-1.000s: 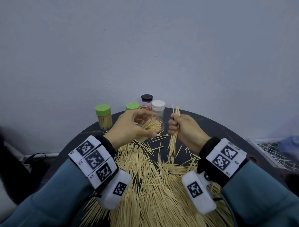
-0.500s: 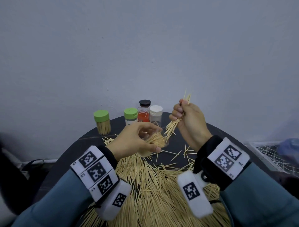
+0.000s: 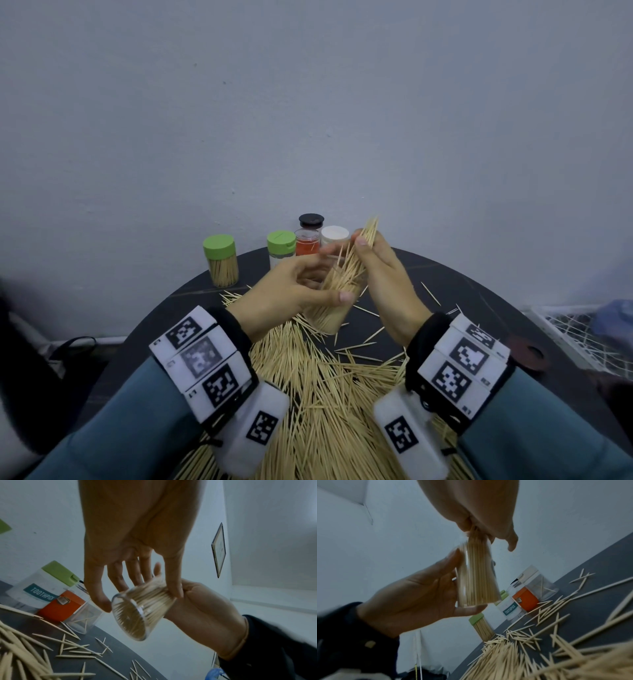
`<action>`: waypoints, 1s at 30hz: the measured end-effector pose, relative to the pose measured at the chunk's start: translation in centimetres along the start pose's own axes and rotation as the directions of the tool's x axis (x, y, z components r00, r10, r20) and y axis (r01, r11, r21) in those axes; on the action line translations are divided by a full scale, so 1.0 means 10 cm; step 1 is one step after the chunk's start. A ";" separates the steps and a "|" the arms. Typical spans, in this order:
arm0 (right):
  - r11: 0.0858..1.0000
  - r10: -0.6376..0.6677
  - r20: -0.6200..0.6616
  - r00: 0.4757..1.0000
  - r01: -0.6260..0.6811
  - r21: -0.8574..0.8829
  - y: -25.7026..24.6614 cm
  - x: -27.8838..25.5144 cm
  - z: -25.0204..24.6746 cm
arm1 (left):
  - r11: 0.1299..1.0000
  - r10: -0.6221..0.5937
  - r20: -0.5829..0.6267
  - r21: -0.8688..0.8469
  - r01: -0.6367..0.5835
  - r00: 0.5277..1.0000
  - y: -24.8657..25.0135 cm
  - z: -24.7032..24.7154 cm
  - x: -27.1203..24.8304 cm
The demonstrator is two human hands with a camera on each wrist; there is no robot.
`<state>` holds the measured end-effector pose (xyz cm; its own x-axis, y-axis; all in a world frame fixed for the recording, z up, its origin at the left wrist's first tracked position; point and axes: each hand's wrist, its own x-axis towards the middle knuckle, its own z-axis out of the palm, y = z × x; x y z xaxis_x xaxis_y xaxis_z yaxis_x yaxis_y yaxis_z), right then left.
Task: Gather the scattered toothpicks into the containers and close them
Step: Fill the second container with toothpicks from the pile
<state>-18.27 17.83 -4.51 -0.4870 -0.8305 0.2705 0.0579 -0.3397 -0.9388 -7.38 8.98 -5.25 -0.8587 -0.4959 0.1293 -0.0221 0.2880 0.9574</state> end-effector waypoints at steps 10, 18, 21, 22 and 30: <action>0.996 0.021 0.035 0.999 -0.024 0.091 0.02 0.05 -0.05 | 1.000 -0.007 -0.018 0.000 0.007 1.000 -0.01 -0.01 0.00; 0.990 -0.001 -0.011 1.000 0.003 0.139 0.04 0.07 -0.06 | 0.999 -0.037 0.064 -0.013 0.037 0.997 0.02 0.00 -0.02; 0.990 -0.021 0.005 1.000 0.020 0.136 0.05 0.06 -0.07 | 0.999 -0.036 0.054 -0.020 0.037 0.998 0.03 0.00 -0.03; 0.990 -0.032 0.009 0.999 0.030 0.136 0.05 0.06 -0.07 | 0.999 -0.037 0.042 -0.025 0.038 0.998 0.03 -0.01 -0.03; 0.981 -0.092 0.043 0.995 0.083 0.176 0.04 0.05 -0.06 | 0.991 -0.107 0.029 -0.076 0.109 0.994 0.04 -0.01 -0.04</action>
<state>-19.05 17.56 -4.88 -0.4522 -0.8139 0.3649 0.1695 -0.4801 -0.8607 -7.04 9.21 -4.84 -0.8658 -0.5000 0.0190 -0.0764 0.1697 0.9825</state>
